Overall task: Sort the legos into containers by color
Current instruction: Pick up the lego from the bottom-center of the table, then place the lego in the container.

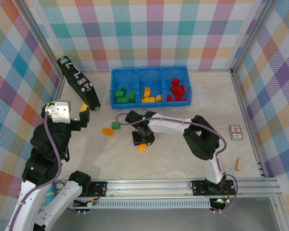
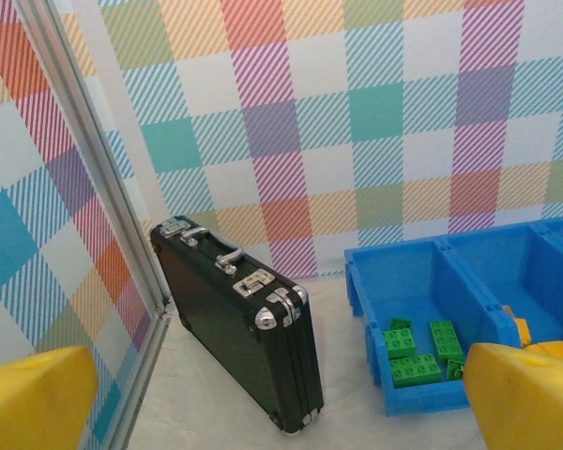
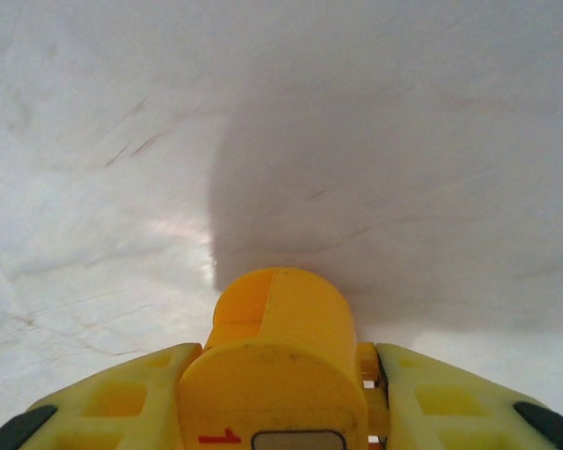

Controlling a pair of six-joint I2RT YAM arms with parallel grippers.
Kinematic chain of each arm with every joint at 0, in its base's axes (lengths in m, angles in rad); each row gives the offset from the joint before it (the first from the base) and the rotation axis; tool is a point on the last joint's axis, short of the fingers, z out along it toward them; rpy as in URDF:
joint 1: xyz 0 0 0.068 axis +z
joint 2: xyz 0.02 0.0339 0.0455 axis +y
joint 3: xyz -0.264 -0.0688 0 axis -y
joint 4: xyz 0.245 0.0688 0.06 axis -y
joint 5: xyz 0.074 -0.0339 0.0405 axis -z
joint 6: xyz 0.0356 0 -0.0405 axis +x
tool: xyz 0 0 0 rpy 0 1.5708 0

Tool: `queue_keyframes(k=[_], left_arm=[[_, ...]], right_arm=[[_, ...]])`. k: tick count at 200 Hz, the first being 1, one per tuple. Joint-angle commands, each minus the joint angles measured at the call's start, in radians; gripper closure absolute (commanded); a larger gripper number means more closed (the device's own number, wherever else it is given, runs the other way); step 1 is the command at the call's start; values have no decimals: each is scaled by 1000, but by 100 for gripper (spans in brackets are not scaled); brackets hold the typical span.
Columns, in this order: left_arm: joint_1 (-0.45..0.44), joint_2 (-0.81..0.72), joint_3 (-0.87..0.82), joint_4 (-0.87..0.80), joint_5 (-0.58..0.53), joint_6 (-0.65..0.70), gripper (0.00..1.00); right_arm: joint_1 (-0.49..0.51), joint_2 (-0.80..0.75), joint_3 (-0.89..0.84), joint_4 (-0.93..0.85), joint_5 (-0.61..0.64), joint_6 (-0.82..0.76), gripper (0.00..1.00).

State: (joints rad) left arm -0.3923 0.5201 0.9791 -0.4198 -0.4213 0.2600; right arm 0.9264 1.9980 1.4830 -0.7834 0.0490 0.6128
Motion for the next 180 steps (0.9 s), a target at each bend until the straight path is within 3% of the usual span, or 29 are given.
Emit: queue_keyframes(k=[1,28,57,119,180], left_arm=[[-10,7,14,-1,-23,24,0],[-10,21,12,-1,-23,31,0],[-10,33,14,-4,-26,43,0],[-18,78,41,-24,-46,76,0],[-47,82,38,-7,-56,93,0]], right_arm=[[-121,-88,99,-50,70,-184,66],[-208,-44,249,-21,160,-463,65],[-274,100,470,-34,234,-611,65],[-333,402,865,-29,304,-774,64],[-348,466,905,-28,262,-765,52]])
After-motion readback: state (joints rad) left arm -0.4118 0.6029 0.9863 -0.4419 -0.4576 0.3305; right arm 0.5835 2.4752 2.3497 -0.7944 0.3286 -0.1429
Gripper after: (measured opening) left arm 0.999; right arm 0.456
